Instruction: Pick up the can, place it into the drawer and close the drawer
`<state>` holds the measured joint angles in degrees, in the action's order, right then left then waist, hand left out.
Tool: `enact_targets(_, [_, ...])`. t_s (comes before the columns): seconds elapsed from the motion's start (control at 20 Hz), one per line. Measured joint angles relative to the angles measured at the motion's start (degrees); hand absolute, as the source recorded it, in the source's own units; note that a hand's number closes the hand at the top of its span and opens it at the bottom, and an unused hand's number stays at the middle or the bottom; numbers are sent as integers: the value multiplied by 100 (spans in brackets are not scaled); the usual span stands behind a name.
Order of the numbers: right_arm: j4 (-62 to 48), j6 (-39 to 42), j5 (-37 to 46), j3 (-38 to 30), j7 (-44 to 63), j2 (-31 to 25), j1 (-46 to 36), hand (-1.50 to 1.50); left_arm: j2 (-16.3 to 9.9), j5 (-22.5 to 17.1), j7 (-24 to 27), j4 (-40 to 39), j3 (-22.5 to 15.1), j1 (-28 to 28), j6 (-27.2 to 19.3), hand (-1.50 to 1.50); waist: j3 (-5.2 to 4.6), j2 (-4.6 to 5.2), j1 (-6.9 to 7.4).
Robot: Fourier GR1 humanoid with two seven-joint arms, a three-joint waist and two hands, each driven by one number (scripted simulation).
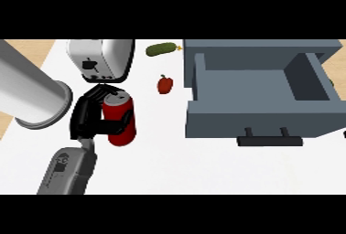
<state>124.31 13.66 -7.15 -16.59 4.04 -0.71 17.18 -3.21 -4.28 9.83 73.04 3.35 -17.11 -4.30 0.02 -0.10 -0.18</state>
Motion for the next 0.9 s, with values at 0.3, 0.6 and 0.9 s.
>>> enact_targets(0.3, [136, -66, 49, 55, 88, 38, 29, -150, 179, 272, -832, 624, -427, -492, -383, 150, 0, 1, -12])
enact_targets(0.6, [283, -132, 49, 148, 71, 21, 196, -150, 281, 383, -1675, 730, -908, -1346, -943, 150, 0, 3, -39])
enact_targets(0.9, [345, -132, -39, 46, 166, 7, 180, -150, 311, 423, -1998, 202, -1094, -2432, -1330, 150, 0, 12, -64])
